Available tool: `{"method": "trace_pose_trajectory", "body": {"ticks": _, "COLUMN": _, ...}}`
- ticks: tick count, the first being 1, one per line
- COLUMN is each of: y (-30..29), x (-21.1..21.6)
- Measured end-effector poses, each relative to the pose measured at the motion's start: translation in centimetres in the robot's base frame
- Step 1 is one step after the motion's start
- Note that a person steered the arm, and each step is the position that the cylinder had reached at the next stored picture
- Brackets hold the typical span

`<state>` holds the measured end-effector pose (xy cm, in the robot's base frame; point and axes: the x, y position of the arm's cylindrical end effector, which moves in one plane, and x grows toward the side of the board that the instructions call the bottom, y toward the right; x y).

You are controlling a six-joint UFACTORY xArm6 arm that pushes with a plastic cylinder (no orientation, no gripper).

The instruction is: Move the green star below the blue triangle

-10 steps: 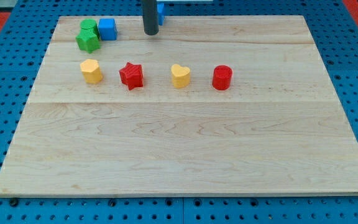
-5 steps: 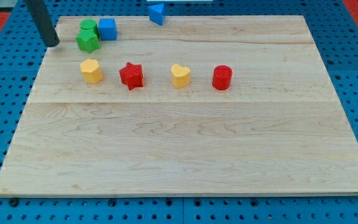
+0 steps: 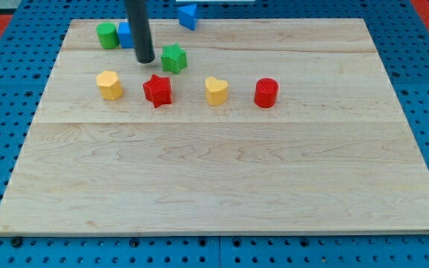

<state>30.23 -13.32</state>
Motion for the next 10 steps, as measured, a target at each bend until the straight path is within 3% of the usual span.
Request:
{"method": "trace_pose_trajectory", "body": {"ticks": 2, "y": 6.2, "x": 1.9}}
{"method": "trace_pose_trajectory", "body": {"ticks": 6, "y": 19.1, "x": -0.8}}
{"method": "trace_pose_trajectory", "body": {"ticks": 8, "y": 13.9, "x": -5.6}}
{"method": "trace_pose_trajectory", "body": {"ticks": 9, "y": 12.0, "x": -5.5}}
{"method": "trace_pose_trajectory", "body": {"ticks": 10, "y": 12.3, "x": -2.3}}
